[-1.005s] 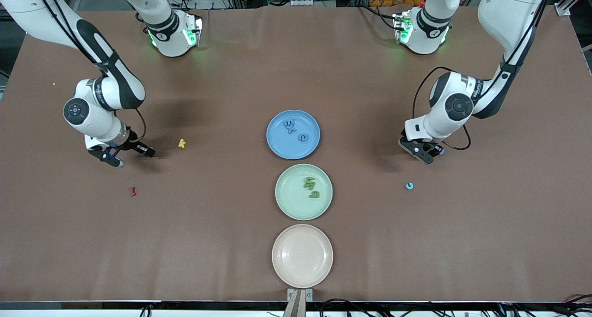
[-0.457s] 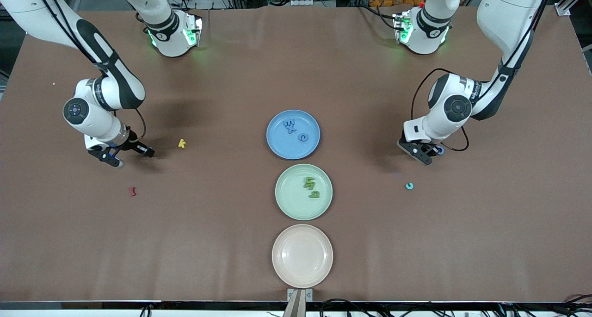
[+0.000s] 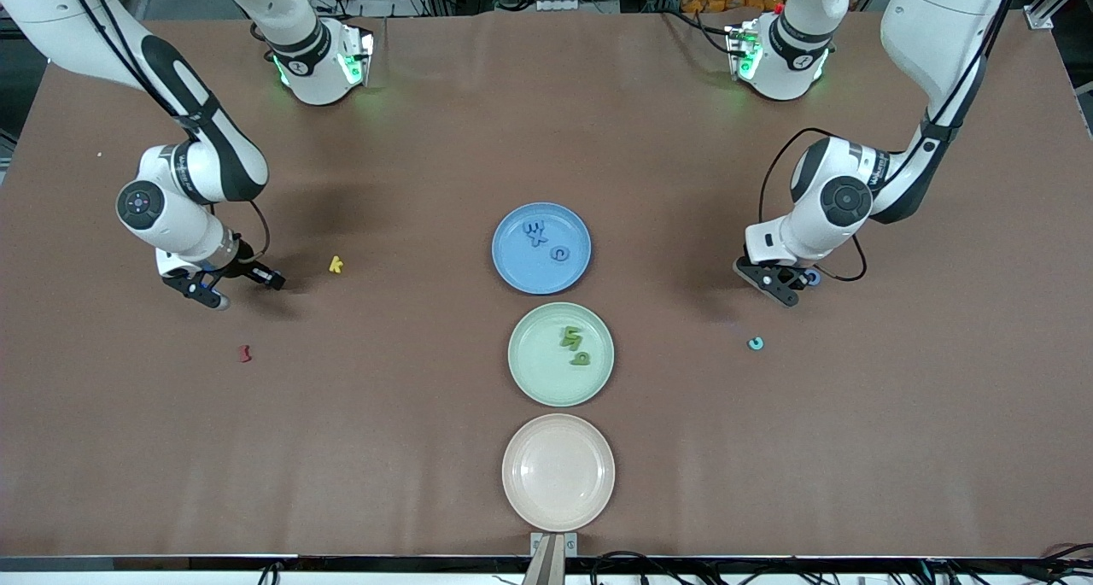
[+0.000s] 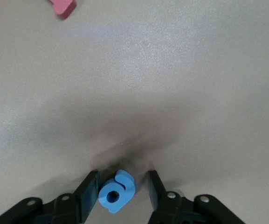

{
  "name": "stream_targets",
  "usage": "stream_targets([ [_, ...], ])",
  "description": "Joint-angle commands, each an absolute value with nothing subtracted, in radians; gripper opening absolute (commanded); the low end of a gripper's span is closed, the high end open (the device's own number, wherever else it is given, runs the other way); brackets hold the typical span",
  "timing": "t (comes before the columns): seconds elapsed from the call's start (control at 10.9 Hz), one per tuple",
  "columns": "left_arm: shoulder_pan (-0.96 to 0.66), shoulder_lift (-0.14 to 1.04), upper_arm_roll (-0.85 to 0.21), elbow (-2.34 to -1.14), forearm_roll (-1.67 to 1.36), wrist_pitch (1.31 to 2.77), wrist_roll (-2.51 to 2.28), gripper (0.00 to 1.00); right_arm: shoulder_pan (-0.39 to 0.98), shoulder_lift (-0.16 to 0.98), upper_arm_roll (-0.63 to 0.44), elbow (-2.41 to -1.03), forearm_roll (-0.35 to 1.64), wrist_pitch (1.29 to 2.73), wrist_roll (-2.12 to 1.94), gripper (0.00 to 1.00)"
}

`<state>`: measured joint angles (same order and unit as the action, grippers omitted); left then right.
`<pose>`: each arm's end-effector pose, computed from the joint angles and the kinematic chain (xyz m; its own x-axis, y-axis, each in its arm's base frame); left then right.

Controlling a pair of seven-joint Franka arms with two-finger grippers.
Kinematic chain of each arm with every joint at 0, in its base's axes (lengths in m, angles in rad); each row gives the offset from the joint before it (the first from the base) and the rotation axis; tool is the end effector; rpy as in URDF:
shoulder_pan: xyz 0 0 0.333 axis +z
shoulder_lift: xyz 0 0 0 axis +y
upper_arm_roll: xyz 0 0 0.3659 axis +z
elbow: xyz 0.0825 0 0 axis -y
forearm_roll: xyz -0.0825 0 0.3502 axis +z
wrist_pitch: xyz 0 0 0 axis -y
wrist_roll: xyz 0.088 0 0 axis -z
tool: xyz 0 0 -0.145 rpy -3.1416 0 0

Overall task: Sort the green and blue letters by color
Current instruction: 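Drop the B on the green plate while the right gripper drops a on blue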

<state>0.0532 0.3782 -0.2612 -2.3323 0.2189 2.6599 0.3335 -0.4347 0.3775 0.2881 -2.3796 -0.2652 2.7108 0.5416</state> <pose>0.5029 -0.1107 0.2163 0.7506 -0.6602 -0.0276 -0.6602 -0.7510 0.0101 0.4979 -0.0649 0.2082 0.8943 -0.4471 -0.0164 -0.4470 -0.8945 0.0100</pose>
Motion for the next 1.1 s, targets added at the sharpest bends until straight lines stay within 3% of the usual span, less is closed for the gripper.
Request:
stream_targets([
  [0.0,0.058,0.405,-0.265,-2.274,0.206,2.671,0.344,0.03,-0.426,0.365,0.288,-2.404,-0.282,2.721,0.563,0.45],
  [0.37,0.054,0.396,-0.284,-2.175,0.201,2.657,0.272,0.0,-0.419,0.354,0.288,-2.408,-0.281,2.718,0.563,0.35],
  [0.64,0.052,0.396,-0.366,-2.088,0.178,2.603,0.12,0.0,-0.419,0.356,0.288,-2.411,-0.281,2.718,0.563,0.29],
  [0.73,0.057,0.387,-0.405,-2.071,0.178,2.599,0.062,0.0,-0.417,0.356,0.288,-2.41,-0.281,2.717,0.56,0.21],
  [1.01,0.048,0.391,-0.484,-1.964,0.175,2.548,-0.117,0.0,-0.408,0.293,0.291,-2.399,-0.284,2.64,0.549,0.2],
])
